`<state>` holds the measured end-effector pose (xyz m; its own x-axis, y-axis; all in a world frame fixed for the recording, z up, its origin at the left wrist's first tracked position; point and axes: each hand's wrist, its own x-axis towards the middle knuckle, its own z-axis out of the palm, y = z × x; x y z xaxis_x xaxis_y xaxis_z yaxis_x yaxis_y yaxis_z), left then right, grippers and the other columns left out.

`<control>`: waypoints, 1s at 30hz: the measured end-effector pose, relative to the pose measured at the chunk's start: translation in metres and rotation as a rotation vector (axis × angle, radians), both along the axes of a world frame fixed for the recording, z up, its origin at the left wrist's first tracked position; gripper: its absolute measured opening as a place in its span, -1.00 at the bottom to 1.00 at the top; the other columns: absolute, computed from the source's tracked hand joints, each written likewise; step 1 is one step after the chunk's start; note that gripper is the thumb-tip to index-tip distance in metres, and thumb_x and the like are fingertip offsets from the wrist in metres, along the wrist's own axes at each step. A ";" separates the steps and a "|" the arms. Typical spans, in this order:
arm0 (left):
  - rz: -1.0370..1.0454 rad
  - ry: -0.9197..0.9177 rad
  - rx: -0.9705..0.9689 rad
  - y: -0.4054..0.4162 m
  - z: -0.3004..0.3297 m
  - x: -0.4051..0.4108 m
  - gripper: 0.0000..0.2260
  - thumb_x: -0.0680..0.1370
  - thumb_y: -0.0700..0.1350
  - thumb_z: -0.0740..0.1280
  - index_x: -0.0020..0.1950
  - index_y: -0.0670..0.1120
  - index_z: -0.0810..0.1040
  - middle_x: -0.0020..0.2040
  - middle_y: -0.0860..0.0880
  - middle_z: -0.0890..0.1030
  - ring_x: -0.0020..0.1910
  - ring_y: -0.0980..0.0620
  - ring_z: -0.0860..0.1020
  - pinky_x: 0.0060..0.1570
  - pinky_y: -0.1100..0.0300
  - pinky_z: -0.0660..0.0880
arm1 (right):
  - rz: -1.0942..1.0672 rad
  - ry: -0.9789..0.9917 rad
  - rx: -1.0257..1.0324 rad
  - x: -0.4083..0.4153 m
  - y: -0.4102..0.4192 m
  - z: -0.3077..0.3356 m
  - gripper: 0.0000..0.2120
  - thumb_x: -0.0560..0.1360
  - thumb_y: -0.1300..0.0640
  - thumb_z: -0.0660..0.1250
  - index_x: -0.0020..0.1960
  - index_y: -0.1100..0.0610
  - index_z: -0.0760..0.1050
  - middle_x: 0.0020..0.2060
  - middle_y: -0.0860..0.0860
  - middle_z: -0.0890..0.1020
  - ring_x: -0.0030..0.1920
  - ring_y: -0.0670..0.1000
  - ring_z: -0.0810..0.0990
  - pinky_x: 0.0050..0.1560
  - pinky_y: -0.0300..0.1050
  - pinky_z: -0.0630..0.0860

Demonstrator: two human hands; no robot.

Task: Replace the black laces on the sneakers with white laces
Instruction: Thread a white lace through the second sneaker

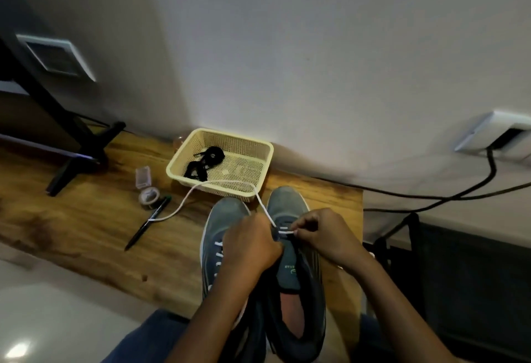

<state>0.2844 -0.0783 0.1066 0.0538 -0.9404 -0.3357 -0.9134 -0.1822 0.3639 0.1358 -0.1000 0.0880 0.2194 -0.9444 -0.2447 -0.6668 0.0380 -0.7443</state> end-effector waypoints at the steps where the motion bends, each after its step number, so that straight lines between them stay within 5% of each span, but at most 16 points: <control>1: -0.011 0.058 0.043 -0.004 -0.004 0.003 -0.90 0.44 -0.07 0.41 -0.12 -0.09 0.63 -0.14 -0.06 0.64 -0.11 -0.07 0.63 -0.12 0.09 0.57 | 0.013 0.025 0.000 0.000 0.000 -0.002 -0.90 0.46 0.26 0.41 -0.08 0.14 0.69 -0.17 0.02 0.70 -0.13 -0.07 0.64 -0.07 -0.18 0.55; 5: -0.008 0.205 0.104 -0.015 -0.011 0.015 -0.94 0.44 -0.23 0.42 -0.14 -0.17 0.68 -0.13 -0.16 0.68 -0.11 -0.10 0.64 -0.07 0.04 0.59 | 0.047 0.109 -0.023 0.004 0.001 -0.006 -0.94 0.41 0.16 0.50 -0.14 0.15 0.70 -0.21 0.05 0.70 -0.18 -0.06 0.61 -0.18 -0.19 0.47; 9: 0.045 0.332 0.105 -0.014 -0.014 0.023 -0.81 0.45 -0.24 0.46 0.05 -0.12 0.69 -0.01 -0.06 0.69 -0.08 0.05 0.60 -0.06 0.29 0.47 | 0.026 0.103 -0.062 0.011 0.004 -0.008 -0.94 0.39 0.13 0.51 -0.17 0.11 0.70 -0.23 0.04 0.71 -0.19 -0.05 0.64 -0.14 -0.13 0.54; 14: 0.116 0.452 0.127 -0.013 -0.016 0.025 -0.84 0.45 -0.31 0.44 0.00 -0.17 0.68 -0.10 -0.10 0.69 -0.19 0.05 0.58 -0.06 0.24 0.49 | -0.068 0.074 -0.084 0.016 0.006 -0.008 -0.92 0.42 0.23 0.42 -0.25 0.14 0.64 -0.31 0.02 0.66 -0.30 -0.10 0.55 -0.32 -0.30 0.41; 21: 0.120 0.456 0.107 -0.012 -0.016 0.026 -0.83 0.44 -0.30 0.45 0.02 -0.18 0.68 -0.14 -0.09 0.67 -0.15 0.03 0.60 0.01 0.17 0.52 | -0.102 -0.048 -0.003 0.022 0.008 -0.009 -0.90 0.45 0.25 0.36 -0.19 0.23 0.63 -0.32 0.09 0.65 -0.31 -0.05 0.55 -0.23 -0.07 0.51; 30: 0.123 0.475 0.117 -0.012 -0.015 0.026 -0.85 0.44 -0.29 0.45 -0.02 -0.14 0.69 -0.16 -0.07 0.69 -0.21 0.06 0.59 -0.05 0.20 0.52 | -0.142 0.056 -0.076 0.031 0.013 -0.017 -0.88 0.50 0.18 0.30 -0.15 0.21 0.57 -0.22 0.08 0.64 -0.17 0.07 0.58 -0.12 0.02 0.49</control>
<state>0.3109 -0.0907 0.0918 -0.0225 -0.8913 -0.4528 -0.6214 -0.3424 0.7047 0.1670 -0.0865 0.0715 0.0704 -0.9812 -0.1795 -0.6993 0.0798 -0.7103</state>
